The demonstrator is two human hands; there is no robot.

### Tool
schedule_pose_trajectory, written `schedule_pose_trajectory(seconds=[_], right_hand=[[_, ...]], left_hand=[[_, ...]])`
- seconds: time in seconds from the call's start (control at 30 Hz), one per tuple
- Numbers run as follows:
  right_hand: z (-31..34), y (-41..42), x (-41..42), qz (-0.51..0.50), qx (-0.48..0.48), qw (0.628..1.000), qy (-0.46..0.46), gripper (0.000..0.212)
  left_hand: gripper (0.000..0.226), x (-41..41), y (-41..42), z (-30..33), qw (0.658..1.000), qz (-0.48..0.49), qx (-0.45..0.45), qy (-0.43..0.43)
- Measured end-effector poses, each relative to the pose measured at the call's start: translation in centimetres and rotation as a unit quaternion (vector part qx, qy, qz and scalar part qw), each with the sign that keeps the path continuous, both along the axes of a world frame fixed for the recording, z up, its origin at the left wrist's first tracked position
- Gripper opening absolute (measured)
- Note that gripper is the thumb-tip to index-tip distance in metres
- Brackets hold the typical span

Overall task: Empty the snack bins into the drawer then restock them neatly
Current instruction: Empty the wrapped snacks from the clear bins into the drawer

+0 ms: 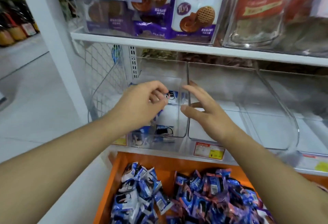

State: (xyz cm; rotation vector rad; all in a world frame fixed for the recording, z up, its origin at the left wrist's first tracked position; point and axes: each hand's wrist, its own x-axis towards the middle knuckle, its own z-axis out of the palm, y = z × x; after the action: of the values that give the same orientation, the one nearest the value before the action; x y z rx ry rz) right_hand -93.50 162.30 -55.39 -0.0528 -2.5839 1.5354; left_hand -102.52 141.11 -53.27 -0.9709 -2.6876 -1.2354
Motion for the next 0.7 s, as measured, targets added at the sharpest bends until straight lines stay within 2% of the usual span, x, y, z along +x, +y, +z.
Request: schedule_pose_trajectory(seconds=[0.1, 0.2, 0.3, 0.37, 0.6, 0.7], right_hand=[[-0.1, 0.3, 0.0, 0.001, 0.004, 1.000, 0.007, 0.050], [-0.1, 0.4, -0.4, 0.011, -0.002, 1.000, 0.013, 0.050], [-0.2, 0.6, -0.6, 0.014, -0.001, 1.000, 0.013, 0.051], [-0.4, 0.8, -0.8, 0.016, 0.002, 1.000, 0.013, 0.052], [-0.4, 0.6, -0.7, 0.010, 0.007, 1.000, 0.016, 0.051], [-0.4, 0.5, -0.6, 0.010, 0.007, 1.000, 0.018, 0.050]], left_hand=[[0.061, -5.5, 2.8, -2.5, 0.997, -0.029, -0.071, -0.028], [0.102, -10.1, 4.7, -6.2, 0.979, -0.101, -0.171, -0.041], [0.120, -12.4, 5.4, -8.5, 0.960, -0.142, -0.233, -0.065], [0.114, -13.0, 5.4, -9.2, 0.960, -0.149, -0.225, -0.072], [0.056, -12.7, 4.1, -9.0, 0.983, -0.117, -0.114, -0.083], [0.041, -12.0, 3.9, -8.4, 0.988, -0.087, -0.097, -0.083]])
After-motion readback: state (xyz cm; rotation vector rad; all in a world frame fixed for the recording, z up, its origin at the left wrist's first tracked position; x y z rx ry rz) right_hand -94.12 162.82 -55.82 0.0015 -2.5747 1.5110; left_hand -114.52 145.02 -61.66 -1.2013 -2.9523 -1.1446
